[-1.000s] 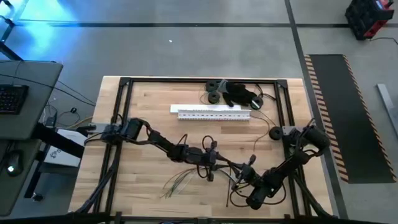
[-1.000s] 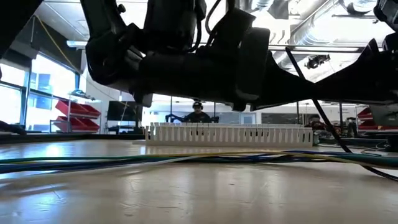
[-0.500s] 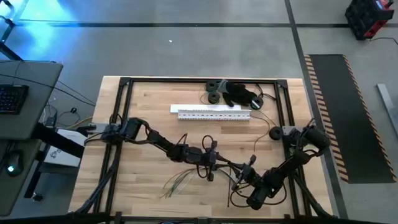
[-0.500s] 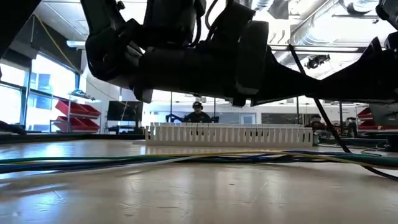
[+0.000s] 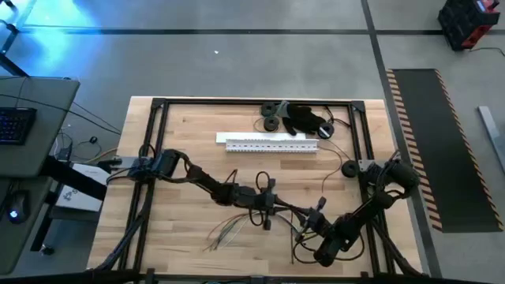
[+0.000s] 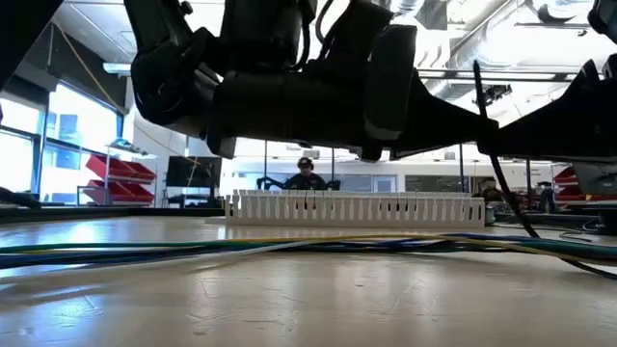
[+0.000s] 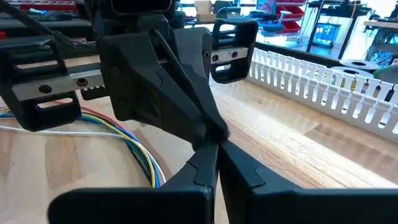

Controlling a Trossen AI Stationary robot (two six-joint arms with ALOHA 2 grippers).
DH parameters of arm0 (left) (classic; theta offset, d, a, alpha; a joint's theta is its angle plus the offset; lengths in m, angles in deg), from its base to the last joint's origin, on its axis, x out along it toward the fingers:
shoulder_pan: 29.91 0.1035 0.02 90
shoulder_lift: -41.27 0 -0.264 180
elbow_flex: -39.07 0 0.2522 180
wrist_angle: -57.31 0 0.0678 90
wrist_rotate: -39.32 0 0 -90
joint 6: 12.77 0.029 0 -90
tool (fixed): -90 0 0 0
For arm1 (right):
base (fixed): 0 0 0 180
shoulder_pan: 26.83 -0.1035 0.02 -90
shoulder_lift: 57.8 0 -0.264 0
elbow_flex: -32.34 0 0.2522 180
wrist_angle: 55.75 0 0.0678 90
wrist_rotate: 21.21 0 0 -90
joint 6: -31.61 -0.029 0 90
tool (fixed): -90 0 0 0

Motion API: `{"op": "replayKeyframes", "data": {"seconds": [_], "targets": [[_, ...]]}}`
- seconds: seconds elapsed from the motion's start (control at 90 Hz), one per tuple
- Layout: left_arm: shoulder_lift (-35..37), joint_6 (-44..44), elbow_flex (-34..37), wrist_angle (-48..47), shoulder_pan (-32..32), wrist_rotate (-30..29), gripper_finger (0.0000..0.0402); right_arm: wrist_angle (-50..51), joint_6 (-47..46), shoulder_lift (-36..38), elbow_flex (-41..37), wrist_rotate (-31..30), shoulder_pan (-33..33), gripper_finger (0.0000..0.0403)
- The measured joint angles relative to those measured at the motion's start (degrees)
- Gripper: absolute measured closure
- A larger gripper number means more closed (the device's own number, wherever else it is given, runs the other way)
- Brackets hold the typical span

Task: Ziptie cables
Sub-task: Wrap the cables together using a black zip tie

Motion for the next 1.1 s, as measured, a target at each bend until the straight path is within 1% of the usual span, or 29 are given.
{"op": "replayKeyframes", "data": {"seconds": [0.222,0.467,0.578,0.667,0.756,0.811,0.956,1.1], "targets": [[0.25,0.0,-0.17,0.47,-0.04,1.28,0.0398,-0.04,0.0,-0.05,0.0,0.4,0.05,0.0403],[0.25,-0.43,-0.17,-1.7,0.06,0.93,0.0364,0.09,0.0,-0.07,0.0,0.44,0.1,0.0403],[0.25,-0.46,-0.17,-2.2,0.28,1.01,0.0359,0.09,0.0,-0.07,0.0,0.36,0.1,0.0403],[0.25,-0.44,-0.17,-2.22,0.28,0.89,0.0365,0.06,0.0,-0.07,0.0,0.21,0.1,0.0403],[0.25,0.04,-0.15,-2.24,0.26,0.75,0.0389,0.08,0.0,-0.07,0.0,0.44,0.24,0.0403],[0.25,0.37,-0.11,-2.38,0.19,0.66,0.0397,0.06,0.05,-0.07,0.0,1.36,0.45,0.0403],[0.14,0.44,-0.04,-2.64,0.15,0.07,0.0401,0.33,0.66,-0.07,0.0,4.63,1.22,0.0403],[0.14,0.5,-0.04,-2.68,0.06,-0.83,0.0401,0.97,1.95,-0.07,0.0,5.26,1.63,0.0393]]}}
